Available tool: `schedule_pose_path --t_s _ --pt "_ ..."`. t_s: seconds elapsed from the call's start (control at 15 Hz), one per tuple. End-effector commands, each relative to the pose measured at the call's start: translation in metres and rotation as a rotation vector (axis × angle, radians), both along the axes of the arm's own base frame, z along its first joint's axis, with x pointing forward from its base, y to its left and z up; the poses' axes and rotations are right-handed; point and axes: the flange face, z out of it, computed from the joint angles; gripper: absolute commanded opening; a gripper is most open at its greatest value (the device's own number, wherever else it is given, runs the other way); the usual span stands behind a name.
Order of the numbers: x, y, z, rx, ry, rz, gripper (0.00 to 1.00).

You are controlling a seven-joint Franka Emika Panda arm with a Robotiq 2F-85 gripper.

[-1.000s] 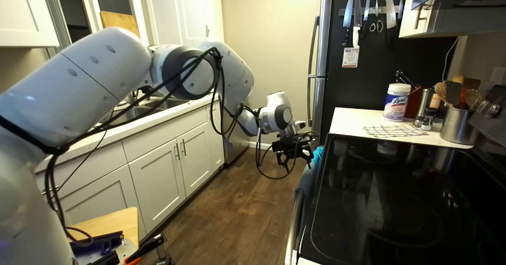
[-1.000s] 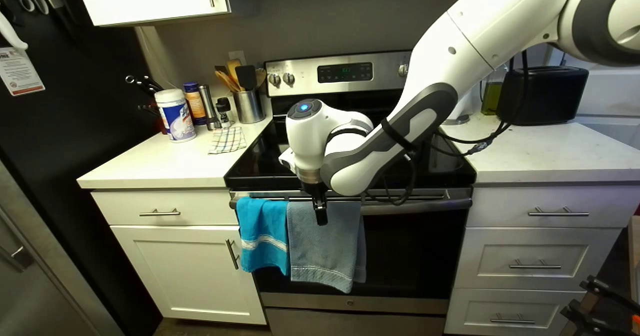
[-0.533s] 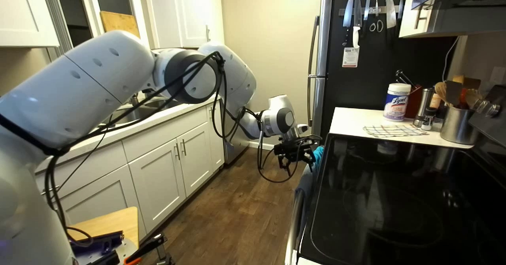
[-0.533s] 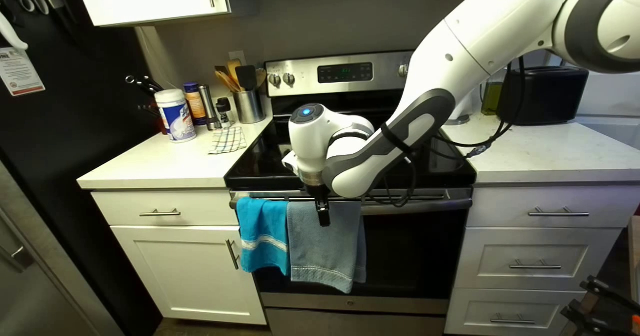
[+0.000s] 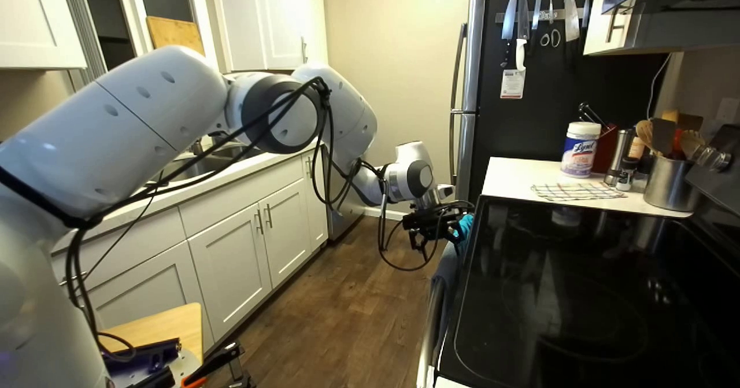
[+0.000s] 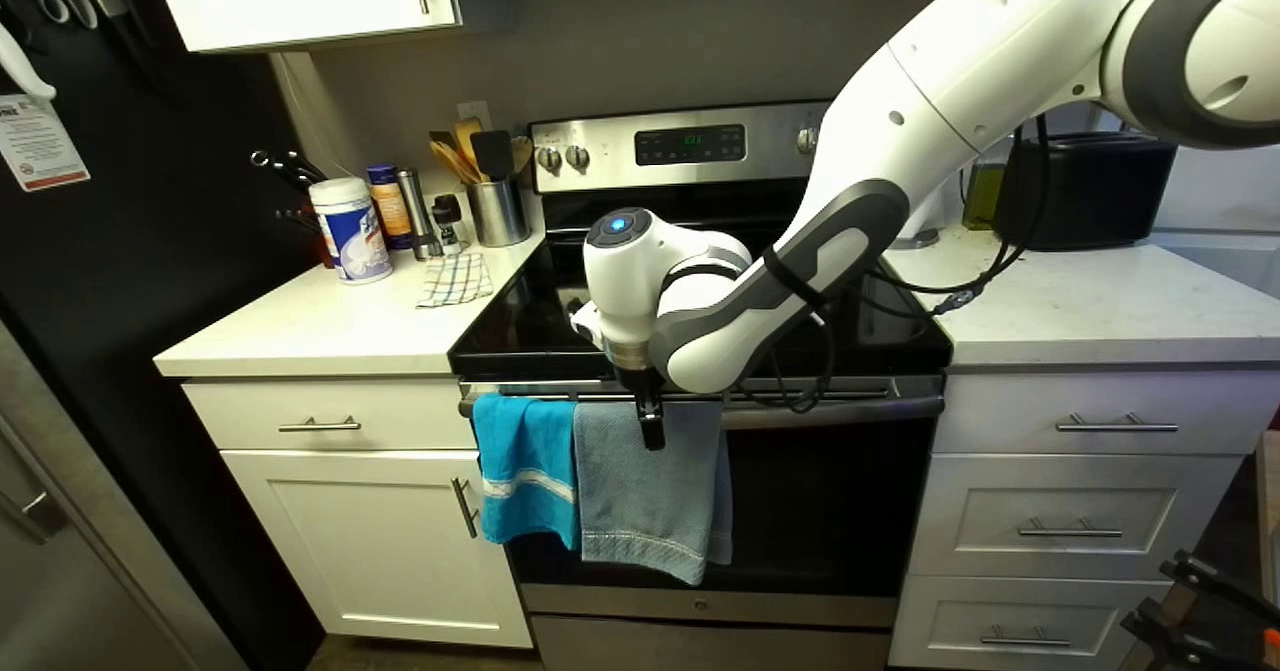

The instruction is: Put the light blue towel on the stovetop.

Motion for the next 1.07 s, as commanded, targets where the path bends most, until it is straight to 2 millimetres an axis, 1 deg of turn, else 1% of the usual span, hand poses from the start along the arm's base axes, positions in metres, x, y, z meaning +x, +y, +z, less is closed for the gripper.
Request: schedule_pose_path --t_s 0.0,0.13,0.27,0.33,0.6,0.73,0.8,0.93,1.0 --pt "0.001 -0.002 0.001 0.026 0.004 0.016 0.67" --pt "0.000 -0.002 0.001 0.026 0.003 0.015 0.52" --pt "0.001 -0.003 0.002 0.026 0.001 0.013 0.41" --pt "0.002 -0.004 0.003 0.025 -0.003 0.012 0.34" --pt "0.003 -0.003 0.015 0.024 -0.040 0.013 0.09" --pt "0.003 -0.002 0.018 0.024 -0.044 0.012 0.07" --pt "0.002 0.000 0.023 0.025 -0.055 0.015 0.07" --pt "0.000 0.008 0.039 0.037 -0.092 0.027 0.01" --pt "0.000 0.011 0.045 0.046 -0.114 0.037 0.00"
